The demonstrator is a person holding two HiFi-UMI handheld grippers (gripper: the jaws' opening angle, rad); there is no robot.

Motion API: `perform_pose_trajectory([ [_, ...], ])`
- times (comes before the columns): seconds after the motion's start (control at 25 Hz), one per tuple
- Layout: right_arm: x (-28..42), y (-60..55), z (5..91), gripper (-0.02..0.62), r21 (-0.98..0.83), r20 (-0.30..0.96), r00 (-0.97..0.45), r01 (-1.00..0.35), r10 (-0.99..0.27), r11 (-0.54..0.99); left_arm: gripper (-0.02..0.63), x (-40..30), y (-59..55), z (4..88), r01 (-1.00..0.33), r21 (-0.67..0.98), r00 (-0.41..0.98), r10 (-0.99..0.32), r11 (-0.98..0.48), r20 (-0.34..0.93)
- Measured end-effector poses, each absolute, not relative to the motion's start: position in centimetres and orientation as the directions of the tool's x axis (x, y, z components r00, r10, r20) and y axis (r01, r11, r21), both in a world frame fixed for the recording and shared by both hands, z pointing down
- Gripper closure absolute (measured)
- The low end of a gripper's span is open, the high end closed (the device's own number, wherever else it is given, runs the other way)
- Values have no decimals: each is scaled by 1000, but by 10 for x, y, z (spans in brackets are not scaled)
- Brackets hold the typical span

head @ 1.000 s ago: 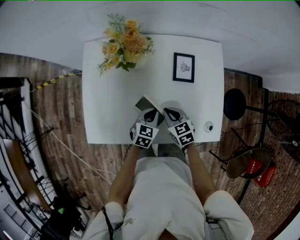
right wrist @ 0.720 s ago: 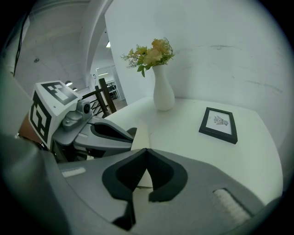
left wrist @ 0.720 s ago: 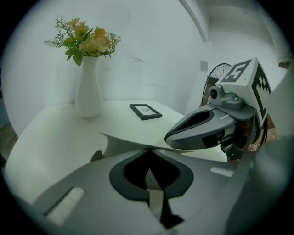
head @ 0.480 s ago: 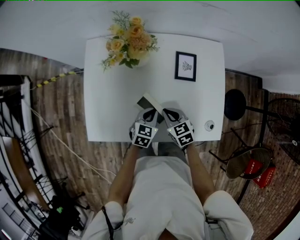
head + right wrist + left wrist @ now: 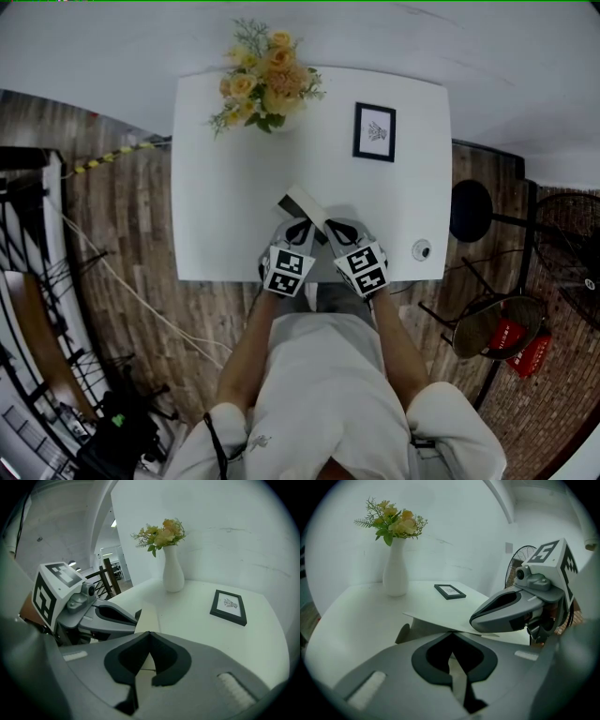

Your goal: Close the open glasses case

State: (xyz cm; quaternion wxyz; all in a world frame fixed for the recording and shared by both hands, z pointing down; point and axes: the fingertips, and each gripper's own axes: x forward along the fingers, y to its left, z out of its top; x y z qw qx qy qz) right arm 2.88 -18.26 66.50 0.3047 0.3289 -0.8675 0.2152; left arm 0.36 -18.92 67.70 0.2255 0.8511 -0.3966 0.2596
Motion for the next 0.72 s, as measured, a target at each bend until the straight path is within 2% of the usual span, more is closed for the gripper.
perform_pose_trajectory([
  [0.72, 15, -168, 669, 592, -160, 687, -592, -689, -422, 707, 586, -11, -175, 689, -797, 191, 543, -543, -573, 641],
])
